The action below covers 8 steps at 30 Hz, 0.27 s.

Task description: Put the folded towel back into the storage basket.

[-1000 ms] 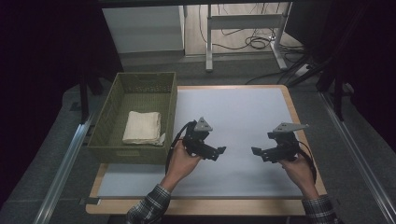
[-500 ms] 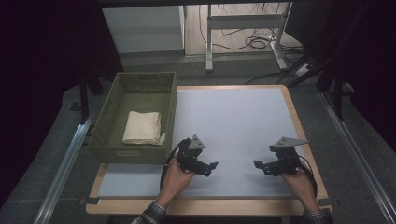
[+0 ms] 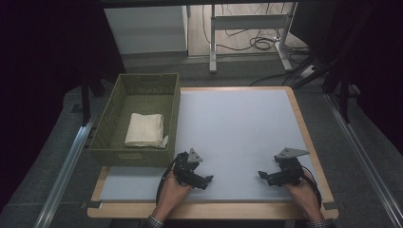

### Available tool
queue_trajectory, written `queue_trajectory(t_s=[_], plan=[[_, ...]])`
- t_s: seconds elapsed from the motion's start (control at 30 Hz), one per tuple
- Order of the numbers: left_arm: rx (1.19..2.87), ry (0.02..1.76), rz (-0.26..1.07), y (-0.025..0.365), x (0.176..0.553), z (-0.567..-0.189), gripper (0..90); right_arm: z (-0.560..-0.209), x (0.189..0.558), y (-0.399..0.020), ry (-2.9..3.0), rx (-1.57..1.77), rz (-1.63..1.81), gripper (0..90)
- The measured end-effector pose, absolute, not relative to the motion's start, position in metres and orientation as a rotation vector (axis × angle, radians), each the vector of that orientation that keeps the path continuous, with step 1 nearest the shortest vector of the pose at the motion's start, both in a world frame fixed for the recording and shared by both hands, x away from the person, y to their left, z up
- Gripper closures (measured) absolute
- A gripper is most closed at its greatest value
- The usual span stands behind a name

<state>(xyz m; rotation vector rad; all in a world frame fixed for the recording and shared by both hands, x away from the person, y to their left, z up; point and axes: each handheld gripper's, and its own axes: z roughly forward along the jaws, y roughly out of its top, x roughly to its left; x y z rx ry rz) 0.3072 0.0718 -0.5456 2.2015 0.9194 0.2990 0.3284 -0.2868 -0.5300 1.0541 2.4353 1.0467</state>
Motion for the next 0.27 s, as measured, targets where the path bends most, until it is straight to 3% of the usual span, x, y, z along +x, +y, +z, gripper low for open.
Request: queue_trajectory(t_s=[0.27], plan=[[2.215, 0.917, 0.33, 0.0692, 0.3056, -0.5467, 0.5, -0.5319, 0.3249, -0.281, 2.425, 1.009, 0.97, 4.0]])
